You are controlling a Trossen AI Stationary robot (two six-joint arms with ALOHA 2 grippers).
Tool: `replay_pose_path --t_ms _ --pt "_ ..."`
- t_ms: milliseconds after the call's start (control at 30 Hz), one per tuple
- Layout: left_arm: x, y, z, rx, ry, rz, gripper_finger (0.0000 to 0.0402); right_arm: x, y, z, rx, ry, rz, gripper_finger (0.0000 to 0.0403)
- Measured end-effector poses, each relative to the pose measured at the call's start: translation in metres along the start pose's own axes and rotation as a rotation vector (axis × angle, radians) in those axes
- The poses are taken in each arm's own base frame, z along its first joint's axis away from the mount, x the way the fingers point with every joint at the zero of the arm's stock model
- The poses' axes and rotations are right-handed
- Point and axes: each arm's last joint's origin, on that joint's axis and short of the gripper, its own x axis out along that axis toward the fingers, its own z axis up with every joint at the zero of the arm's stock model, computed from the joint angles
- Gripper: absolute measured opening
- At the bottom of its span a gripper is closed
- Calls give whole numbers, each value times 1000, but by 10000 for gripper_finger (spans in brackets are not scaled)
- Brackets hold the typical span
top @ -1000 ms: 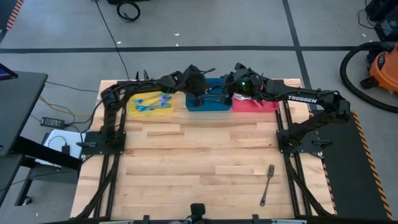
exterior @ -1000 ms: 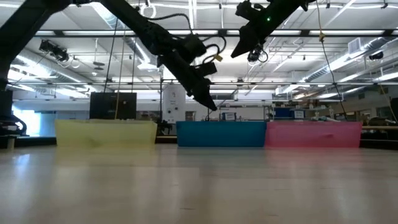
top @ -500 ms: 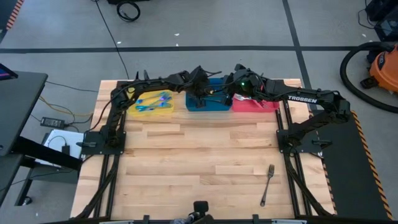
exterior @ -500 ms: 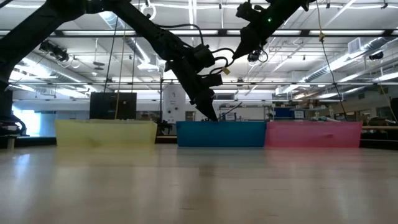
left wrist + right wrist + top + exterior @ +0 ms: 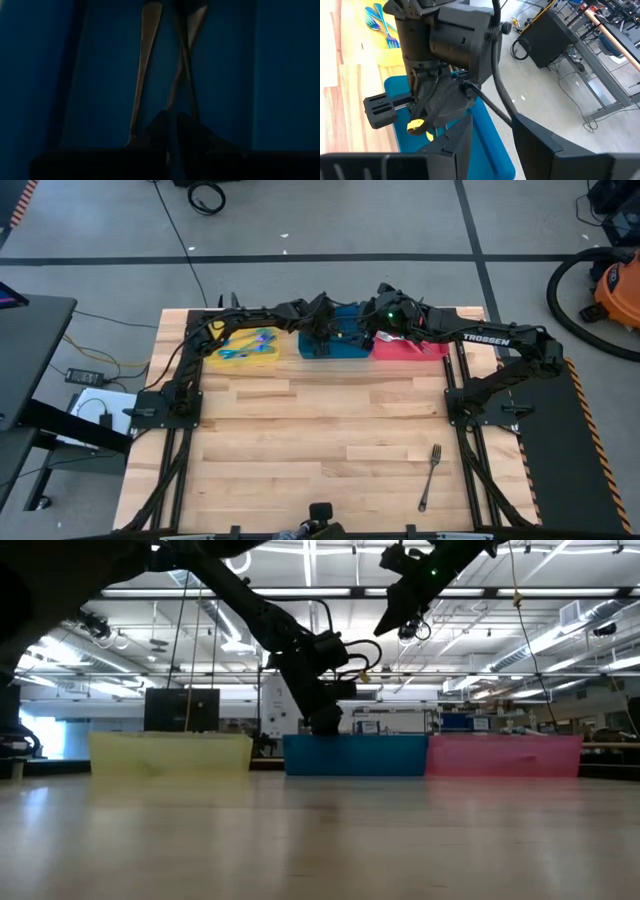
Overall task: Sort silverware by color (type)
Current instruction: Put the black fork into the blue bin
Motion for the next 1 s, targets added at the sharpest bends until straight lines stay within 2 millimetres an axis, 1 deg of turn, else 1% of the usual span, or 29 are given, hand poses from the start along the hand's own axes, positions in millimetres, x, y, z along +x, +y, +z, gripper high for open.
replay_pose_path --t_ms 300,433,600,733,867,933,1000 --pt "-2 1 6 7 -32 17 41 0 0 0 -2 4 1 146" --pt "-12 0 19 18 -22 18 41 0 0 -1 -5 22 -28 147" --pt "-41 3 42 49 49 33 41 -2 3 0 14 31 -66 146" --pt "-66 6 55 81 94 12 41 -10 6 1 46 39 -93 146" --pt "-87 10 59 113 141 -8 41 -24 9 -1 60 78 -158 146" --pt "-98 10 60 125 142 -15 41 -33 9 -3 103 93 -204 146" --pt "-109 9 59 125 149 -41 41 -43 10 -6 150 109 -214 146"
